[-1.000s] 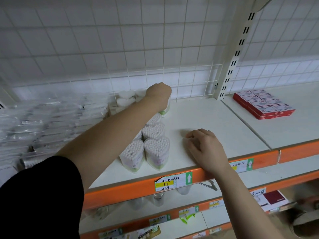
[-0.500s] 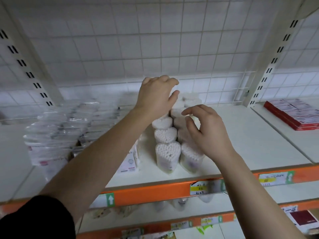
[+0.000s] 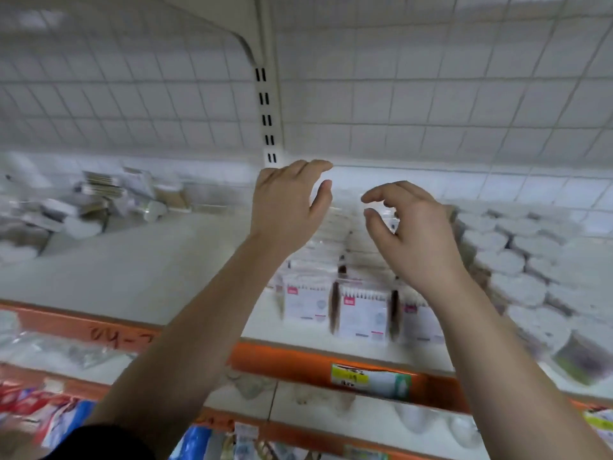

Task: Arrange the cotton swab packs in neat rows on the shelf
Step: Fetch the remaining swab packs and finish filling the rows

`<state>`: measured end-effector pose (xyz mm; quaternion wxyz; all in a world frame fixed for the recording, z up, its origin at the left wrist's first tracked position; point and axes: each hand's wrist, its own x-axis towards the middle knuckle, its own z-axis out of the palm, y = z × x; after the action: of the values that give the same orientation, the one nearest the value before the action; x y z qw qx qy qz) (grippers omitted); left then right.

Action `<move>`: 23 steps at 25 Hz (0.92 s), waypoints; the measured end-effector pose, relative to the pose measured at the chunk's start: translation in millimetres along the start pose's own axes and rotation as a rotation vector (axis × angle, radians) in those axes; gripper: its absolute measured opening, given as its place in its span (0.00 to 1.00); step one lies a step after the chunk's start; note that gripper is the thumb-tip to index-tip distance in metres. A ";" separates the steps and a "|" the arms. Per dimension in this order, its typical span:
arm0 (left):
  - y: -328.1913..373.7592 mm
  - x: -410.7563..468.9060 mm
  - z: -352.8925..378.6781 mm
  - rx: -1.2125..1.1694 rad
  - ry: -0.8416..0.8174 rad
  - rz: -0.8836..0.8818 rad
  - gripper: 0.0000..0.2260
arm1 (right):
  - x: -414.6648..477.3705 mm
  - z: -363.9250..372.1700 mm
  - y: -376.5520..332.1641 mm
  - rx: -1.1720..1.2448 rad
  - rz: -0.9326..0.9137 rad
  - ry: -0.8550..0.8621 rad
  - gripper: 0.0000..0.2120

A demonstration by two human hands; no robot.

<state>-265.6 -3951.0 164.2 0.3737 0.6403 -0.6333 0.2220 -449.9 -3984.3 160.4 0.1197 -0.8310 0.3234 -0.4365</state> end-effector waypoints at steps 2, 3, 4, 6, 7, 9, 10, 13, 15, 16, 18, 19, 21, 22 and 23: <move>-43.3 -11.9 -22.2 0.019 0.015 -0.052 0.15 | 14.4 37.4 -30.1 0.036 -0.027 -0.025 0.09; -64.5 -18.1 -32.2 0.030 0.016 -0.079 0.16 | 21.2 56.5 -44.8 0.052 -0.038 -0.038 0.09; -85.3 -24.3 -41.0 0.036 0.013 -0.105 0.16 | 27.6 75.4 -58.8 0.065 -0.048 -0.052 0.09; -124.7 -36.8 -54.9 0.042 0.013 -0.151 0.15 | 38.9 111.1 -81.8 0.080 -0.067 -0.084 0.09; -141.4 -42.6 -60.0 0.048 0.011 -0.169 0.15 | 43.7 127.0 -89.9 0.080 -0.079 -0.099 0.09; -180.1 -55.7 -71.7 0.081 -0.005 -0.203 0.15 | 53.7 162.1 -107.2 0.081 -0.087 -0.134 0.09; -199.6 -62.6 -76.2 0.099 -0.011 -0.216 0.15 | 57.6 178.6 -114.8 0.083 -0.076 -0.151 0.10; -253.7 -80.3 -84.7 0.127 -0.042 -0.273 0.13 | 67.1 223.7 -130.6 0.095 -0.029 -0.184 0.10; -281.1 -87.2 -86.5 0.129 -0.080 -0.321 0.13 | 72.3 247.0 -135.2 0.104 -0.003 -0.201 0.09; -295.2 -87.6 -87.6 0.129 -0.093 -0.340 0.14 | 75.9 258.8 -137.0 0.106 0.011 -0.211 0.09; -321.1 -83.2 -86.3 0.127 -0.096 -0.362 0.15 | 83.4 280.8 -138.1 0.104 0.039 -0.234 0.08; -332.2 -79.7 -84.3 0.128 -0.092 -0.373 0.15 | 87.4 290.9 -137.9 0.102 0.051 -0.247 0.08; -350.3 -74.8 -77.5 0.140 -0.088 -0.391 0.15 | 97.3 309.6 -136.9 0.098 0.067 -0.267 0.08; -358.5 -75.3 -72.3 0.152 -0.091 -0.395 0.15 | 102.9 318.3 -136.3 0.093 0.069 -0.280 0.09; -365.0 -78.2 -67.7 0.164 -0.095 -0.401 0.16 | 108.2 326.1 -135.4 0.084 0.067 -0.295 0.09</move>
<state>96.0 -3878.8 75.1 0.3265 0.7915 -0.4900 0.1637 -85.1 -3977.8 103.2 0.2150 -0.8691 0.3113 -0.3185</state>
